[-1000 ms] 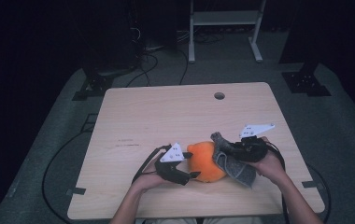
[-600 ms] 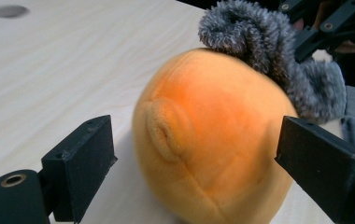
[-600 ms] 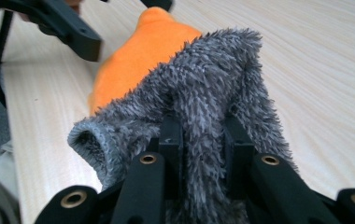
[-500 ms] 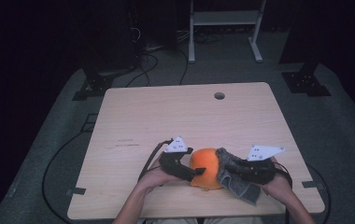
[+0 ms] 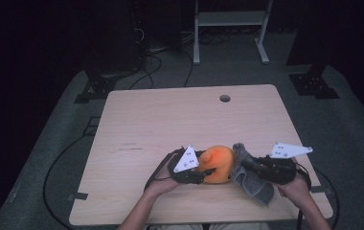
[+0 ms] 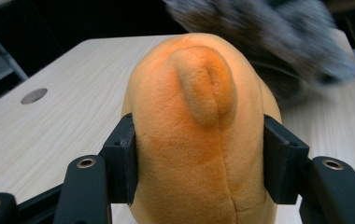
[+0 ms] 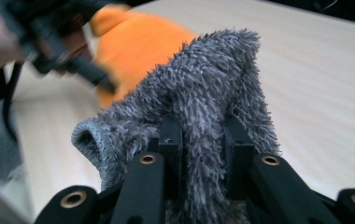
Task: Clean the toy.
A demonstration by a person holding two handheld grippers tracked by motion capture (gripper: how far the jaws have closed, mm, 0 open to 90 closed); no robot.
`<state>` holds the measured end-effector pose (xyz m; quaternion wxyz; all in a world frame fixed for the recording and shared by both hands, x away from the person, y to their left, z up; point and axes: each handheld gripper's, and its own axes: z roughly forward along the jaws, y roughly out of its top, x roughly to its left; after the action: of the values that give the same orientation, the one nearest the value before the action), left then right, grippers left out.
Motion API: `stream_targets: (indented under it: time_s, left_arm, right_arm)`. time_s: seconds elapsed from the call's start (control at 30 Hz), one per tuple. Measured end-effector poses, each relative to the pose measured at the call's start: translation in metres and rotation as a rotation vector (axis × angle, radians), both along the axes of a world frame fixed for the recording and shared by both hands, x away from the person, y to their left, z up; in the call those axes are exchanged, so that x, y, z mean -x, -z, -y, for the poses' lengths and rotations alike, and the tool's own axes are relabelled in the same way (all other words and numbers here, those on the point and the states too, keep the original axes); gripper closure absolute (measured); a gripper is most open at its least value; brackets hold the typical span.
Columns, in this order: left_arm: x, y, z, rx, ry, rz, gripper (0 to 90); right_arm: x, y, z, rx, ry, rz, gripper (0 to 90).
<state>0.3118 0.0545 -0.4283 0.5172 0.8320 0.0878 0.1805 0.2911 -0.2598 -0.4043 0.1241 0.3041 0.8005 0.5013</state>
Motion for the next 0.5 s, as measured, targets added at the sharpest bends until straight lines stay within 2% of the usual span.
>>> stream_targets:
  time_s: [0.07, 0.1, 0.13, 0.17, 0.2, 0.23, 0.3, 0.37, 0.4, 0.5]
  left_arm:
    - [-0.002, 0.007, -0.004, -0.014, 0.037, -0.025, 38.5]
    - [-0.004, 0.008, -0.007, 0.004, 0.031, -0.05, 37.0]
    - [-0.006, 0.008, -0.009, 0.006, 0.018, -0.082, 31.0]
    - [-0.01, 0.005, -0.012, -0.001, -0.001, -0.153, 23.9]
    - [-0.011, 0.003, -0.013, -0.007, -0.017, -0.18, 16.6]
    - [-0.013, 0.002, -0.015, -0.004, -0.03, -0.199, 13.7]
    - [-0.013, -0.002, -0.02, 0.004, -0.027, -0.214, 13.0]
    - [-0.012, -0.001, -0.025, -0.016, -0.022, -0.204, 20.8]
    - [-0.012, 0.0, -0.027, -0.018, -0.021, -0.204, 25.0]
    - [-0.011, 0.006, -0.033, -0.011, -0.021, -0.203, 29.9]
  right_arm:
    - [-0.012, 0.0, -0.003, -0.002, 0.005, -0.01, 72.9]
    - [-0.018, 0.001, -0.008, 0.005, 0.005, -0.019, 72.9]
    - [-0.025, 0.005, -0.015, 0.02, -0.005, -0.036, 72.9]
    - [-0.027, 0.007, -0.021, 0.033, -0.019, -0.043, 73.1]
    - [-0.028, 0.01, -0.031, 0.06, -0.033, -0.042, 73.2]
    - [-0.027, 0.01, -0.037, 0.068, -0.039, -0.037, 73.2]
    - [-0.024, 0.005, -0.048, 0.069, -0.063, -0.009, 73.3]
    - [-0.02, 0.001, -0.057, 0.09, -0.077, 0.02, 73.3]
    - [-0.019, 0.0, -0.059, 0.098, -0.075, 0.028, 73.4]
    - [-0.018, 0.004, -0.058, 0.09, -0.068, 0.028, 73.3]
